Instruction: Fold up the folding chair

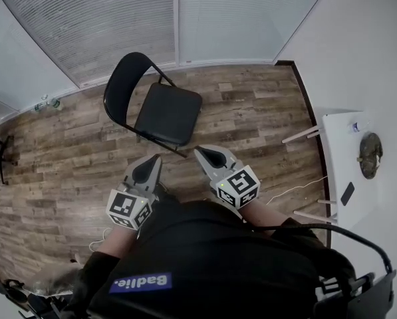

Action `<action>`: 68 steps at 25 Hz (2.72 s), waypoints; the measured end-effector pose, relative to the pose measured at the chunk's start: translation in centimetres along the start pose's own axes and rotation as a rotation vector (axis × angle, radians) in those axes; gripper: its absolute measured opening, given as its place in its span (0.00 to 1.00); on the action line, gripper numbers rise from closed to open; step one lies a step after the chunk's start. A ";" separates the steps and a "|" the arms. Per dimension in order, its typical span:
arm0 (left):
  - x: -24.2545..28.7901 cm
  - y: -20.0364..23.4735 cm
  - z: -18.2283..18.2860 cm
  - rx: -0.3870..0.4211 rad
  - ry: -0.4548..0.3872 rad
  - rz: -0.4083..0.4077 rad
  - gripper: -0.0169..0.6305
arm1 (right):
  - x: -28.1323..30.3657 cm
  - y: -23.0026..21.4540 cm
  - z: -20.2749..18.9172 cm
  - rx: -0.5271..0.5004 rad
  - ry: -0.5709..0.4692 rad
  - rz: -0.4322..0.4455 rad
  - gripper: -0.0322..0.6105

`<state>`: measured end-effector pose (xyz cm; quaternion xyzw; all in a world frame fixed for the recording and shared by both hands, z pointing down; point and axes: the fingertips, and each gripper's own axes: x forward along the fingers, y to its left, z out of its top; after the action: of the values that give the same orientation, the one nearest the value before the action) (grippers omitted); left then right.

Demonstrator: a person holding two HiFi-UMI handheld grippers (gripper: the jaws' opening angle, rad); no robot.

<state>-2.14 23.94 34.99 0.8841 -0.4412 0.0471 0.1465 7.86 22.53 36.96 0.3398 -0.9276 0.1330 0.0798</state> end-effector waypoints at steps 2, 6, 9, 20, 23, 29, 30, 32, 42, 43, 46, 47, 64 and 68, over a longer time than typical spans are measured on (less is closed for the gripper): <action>0.5 2.5 0.6 0.002 0.003 -0.018 0.03 | 2.3 -0.6 0.5 0.007 0.006 -0.029 0.05; 1.4 7.3 1.7 -0.005 0.004 -0.067 0.03 | 6.8 -1.0 1.9 0.015 0.007 -0.076 0.05; 1.9 10.0 2.9 -0.005 0.000 -0.108 0.03 | 9.5 -1.3 3.2 0.012 0.002 -0.110 0.05; 4.7 15.2 4.6 -0.022 -0.013 -0.110 0.03 | 13.7 -3.6 4.5 0.021 0.002 -0.132 0.05; 6.3 15.7 5.1 -0.023 -0.010 -0.078 0.03 | 14.3 -5.5 4.8 0.024 -0.001 -0.108 0.05; 10.3 16.8 6.4 -0.017 -0.018 0.009 0.03 | 15.5 -10.6 5.6 0.018 0.001 -0.045 0.05; 11.1 17.0 6.5 -0.020 -0.016 0.025 0.03 | 15.6 -11.6 5.7 0.022 0.004 -0.035 0.05; 13.3 17.3 6.7 -0.023 -0.011 0.055 0.03 | 15.9 -14.1 5.6 0.033 0.009 -0.017 0.05; 16.1 22.1 6.2 -0.018 0.045 0.210 0.04 | 17.7 -18.2 3.1 0.102 0.061 0.036 0.05; 15.9 23.1 5.9 -0.019 0.063 0.219 0.04 | 18.1 -18.3 2.8 0.111 0.066 0.033 0.05; 15.3 26.7 5.1 -0.022 0.114 0.226 0.04 | 19.7 -18.2 2.6 0.140 0.068 0.019 0.05; 15.1 28.1 4.9 -0.025 0.130 0.226 0.04 | 20.4 -18.1 2.6 0.150 0.066 0.013 0.05; 17.3 47.5 -2.1 -0.035 0.405 0.121 0.04 | 28.7 -19.4 -3.7 0.338 0.172 -0.246 0.06; 18.2 49.6 -4.6 0.018 0.497 0.163 0.04 | 29.2 -21.3 -7.5 0.383 0.210 -0.248 0.06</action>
<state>-30.25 -16.82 54.03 0.8084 -0.4608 0.2784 0.2381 0.05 -8.62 55.14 0.4443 -0.8234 0.3300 0.1256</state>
